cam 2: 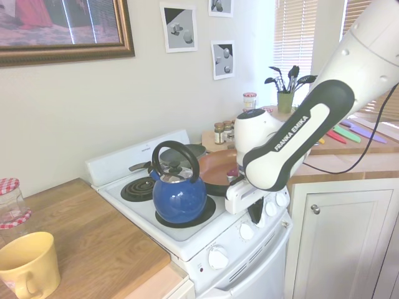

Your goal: Turn on the stove on the top left

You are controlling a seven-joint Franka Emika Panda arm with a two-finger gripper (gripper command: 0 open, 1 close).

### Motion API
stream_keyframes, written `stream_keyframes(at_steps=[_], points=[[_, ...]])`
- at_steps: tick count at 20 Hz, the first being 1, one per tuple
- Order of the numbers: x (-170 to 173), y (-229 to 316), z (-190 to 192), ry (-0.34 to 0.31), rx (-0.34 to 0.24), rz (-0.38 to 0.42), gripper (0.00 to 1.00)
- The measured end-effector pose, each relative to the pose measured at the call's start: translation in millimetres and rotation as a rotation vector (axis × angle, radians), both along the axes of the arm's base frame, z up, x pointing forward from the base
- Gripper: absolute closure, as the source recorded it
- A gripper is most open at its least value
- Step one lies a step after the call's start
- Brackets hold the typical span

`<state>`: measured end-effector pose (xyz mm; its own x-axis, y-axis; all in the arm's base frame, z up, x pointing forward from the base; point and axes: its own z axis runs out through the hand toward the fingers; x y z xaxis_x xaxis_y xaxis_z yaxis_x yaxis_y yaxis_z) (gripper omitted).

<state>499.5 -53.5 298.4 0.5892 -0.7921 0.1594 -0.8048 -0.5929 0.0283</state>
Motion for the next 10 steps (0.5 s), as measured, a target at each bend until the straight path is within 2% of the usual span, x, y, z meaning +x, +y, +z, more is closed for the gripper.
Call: stream_keyframes(at_steps=[1,2,10], points=[[-3,0,7,-0.012,0.001,-0.001,1.00],[-7,0,14,-0.023,0.010,-0.011,0.00],[-25,0,41,-0.063,0.041,-0.050,0.00]])
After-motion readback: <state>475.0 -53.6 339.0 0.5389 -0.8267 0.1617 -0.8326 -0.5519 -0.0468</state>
